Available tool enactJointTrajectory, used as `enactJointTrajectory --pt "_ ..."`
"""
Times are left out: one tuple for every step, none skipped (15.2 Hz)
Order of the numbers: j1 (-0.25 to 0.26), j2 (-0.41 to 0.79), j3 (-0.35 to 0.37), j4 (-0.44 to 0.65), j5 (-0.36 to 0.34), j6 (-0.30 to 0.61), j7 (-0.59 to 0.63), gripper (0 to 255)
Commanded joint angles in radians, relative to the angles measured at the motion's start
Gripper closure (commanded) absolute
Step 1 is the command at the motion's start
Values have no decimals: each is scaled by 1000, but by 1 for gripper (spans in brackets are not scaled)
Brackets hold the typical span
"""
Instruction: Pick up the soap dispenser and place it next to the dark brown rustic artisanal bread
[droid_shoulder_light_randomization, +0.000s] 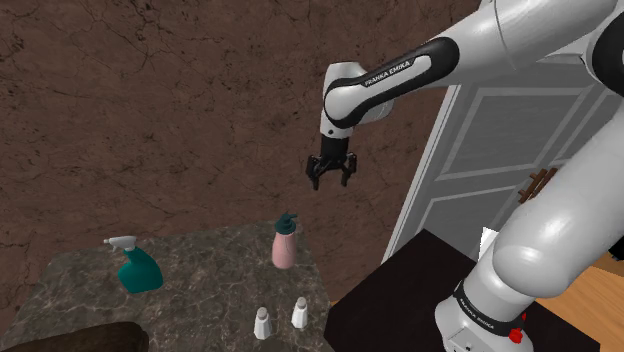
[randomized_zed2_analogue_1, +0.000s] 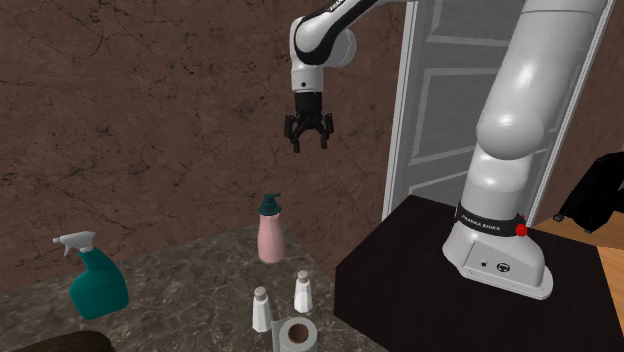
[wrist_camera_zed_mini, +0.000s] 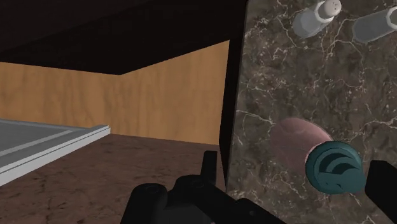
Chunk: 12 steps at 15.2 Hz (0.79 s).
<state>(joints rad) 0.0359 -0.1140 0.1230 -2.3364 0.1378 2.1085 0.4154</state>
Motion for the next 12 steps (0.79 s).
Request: enactJointTrajectory --pt "8 89 13 40 0 42 32 0" --pt "11 129 16 61 -2 57 45 0" --pt "15 170 20 84 -4 71 59 0" --pt "19 210 22 108 -6 84 72 0" --pt "23 251 24 133 -9 96 85 0" --pt "27 292 26 160 -11 106 99 0" --pt "32 332 27 187 -14 115 111 0" --pt "37 373 27 216 -17 123 124 0" --pt "42 414 27 246 -20 130 136 0" --pt "48 454 27 278 -22 136 148 0" --pt "53 495 26 310 -25 140 159 0" --pt "59 536 25 344 -27 143 170 0"
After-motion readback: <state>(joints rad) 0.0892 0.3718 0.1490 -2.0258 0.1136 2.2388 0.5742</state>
